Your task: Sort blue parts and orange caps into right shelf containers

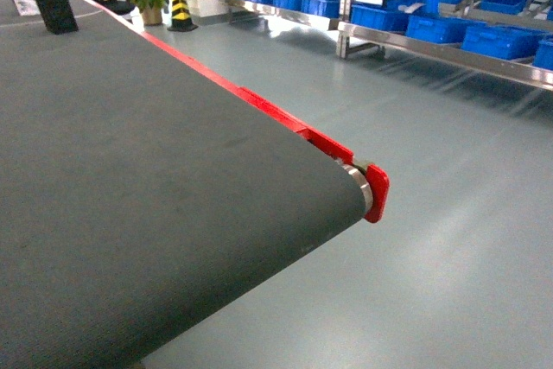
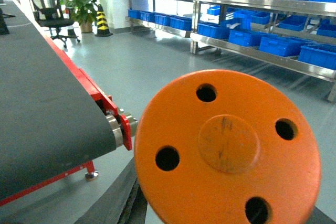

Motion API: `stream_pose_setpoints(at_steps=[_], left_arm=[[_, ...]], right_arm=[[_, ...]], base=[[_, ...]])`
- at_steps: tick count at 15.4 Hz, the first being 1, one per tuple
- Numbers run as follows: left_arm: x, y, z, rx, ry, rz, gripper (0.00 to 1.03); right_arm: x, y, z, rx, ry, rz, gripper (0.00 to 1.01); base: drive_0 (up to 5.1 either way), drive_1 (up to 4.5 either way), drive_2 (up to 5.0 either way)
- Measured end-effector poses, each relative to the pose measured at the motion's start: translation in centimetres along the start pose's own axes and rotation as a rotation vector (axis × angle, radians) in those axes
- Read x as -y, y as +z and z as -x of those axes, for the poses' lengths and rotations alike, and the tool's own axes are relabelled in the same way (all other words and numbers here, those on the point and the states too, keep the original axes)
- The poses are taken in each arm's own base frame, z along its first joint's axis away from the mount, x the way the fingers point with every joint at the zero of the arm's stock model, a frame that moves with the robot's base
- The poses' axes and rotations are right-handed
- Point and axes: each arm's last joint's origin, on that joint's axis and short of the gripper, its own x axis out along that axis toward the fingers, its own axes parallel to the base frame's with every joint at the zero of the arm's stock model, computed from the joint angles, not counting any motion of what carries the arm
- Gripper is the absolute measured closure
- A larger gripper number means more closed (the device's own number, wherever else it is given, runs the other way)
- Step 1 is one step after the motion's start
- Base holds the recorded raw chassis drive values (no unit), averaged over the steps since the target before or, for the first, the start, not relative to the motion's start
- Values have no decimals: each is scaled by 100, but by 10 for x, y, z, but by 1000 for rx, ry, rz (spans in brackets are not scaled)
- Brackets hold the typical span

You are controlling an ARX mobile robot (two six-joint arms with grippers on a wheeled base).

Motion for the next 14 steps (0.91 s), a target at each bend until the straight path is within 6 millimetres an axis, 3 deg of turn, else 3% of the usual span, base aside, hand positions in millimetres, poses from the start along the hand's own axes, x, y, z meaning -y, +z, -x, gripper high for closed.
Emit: stream_pose_setpoints(at_steps=[14], left_arm=[[0, 0, 0, 0, 0, 0, 60]], right_arm=[[0, 0, 0, 0, 0, 0, 57]], base=[[-152, -152, -152]])
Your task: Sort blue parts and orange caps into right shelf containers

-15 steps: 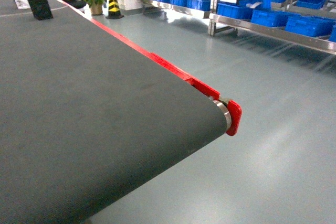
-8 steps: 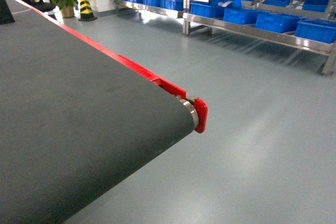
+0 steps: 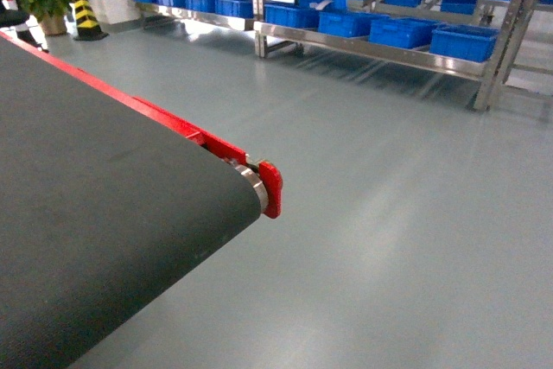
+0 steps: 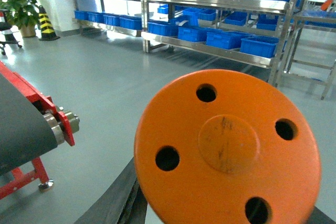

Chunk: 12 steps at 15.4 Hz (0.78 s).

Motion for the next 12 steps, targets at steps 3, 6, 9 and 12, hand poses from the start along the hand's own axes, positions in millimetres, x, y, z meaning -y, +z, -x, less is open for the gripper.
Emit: stream_pose_setpoints(at_steps=[3, 6, 9, 12], left_arm=[[0, 0, 0, 0, 0, 0, 60], [0, 0, 0, 0, 0, 0, 60], [0, 0, 0, 0, 0, 0, 60], [0, 0, 0, 0, 0, 0, 60]], right_arm=[[0, 0, 0, -1, 0, 0, 57], [0, 0, 0, -1, 0, 0, 57], [0, 0, 0, 0, 0, 0, 57], [0, 0, 0, -1, 0, 0, 57]], base=[[-158, -158, -158], [-145, -145, -145], [-160, -160, -160], [-147, -147, -147]])
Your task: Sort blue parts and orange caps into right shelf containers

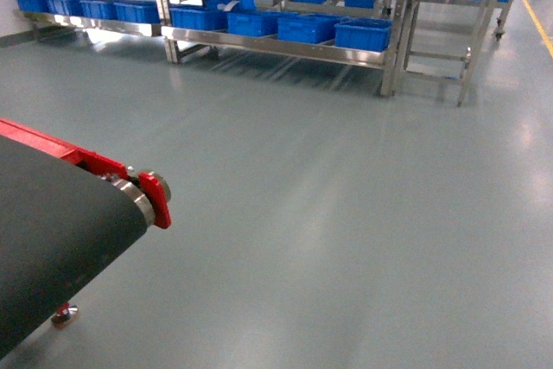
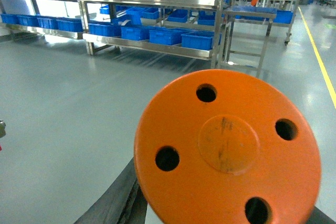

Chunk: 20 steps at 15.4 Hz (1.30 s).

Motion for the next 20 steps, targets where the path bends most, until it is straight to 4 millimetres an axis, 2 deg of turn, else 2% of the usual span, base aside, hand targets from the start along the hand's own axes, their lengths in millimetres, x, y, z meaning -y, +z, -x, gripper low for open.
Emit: stream_pose_setpoints(at_steps=[20], left_arm=[[0, 0, 0, 0, 0, 0, 60]], right_arm=[[0, 0, 0, 0, 0, 0, 57]], base=[[-155, -155, -155]])
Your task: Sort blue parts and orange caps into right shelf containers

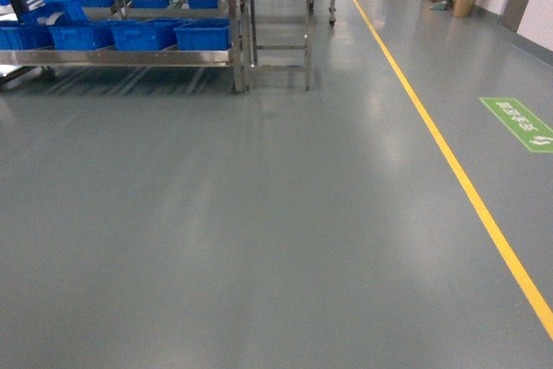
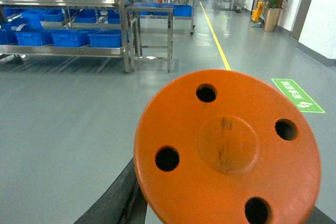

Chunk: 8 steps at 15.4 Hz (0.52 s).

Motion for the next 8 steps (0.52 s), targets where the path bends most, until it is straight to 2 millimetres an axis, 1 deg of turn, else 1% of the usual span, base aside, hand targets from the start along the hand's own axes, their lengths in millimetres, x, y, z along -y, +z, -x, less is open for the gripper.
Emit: stream_pose_setpoints(at_steps=[3, 8], left_arm=[[0, 0, 0, 1, 0, 0, 60], [0, 0, 0, 1, 0, 0, 60]], right_arm=[[0, 0, 0, 0, 0, 0, 57], [0, 0, 0, 0, 0, 0, 57]], base=[[-115, 305, -534], [12, 432, -407]])
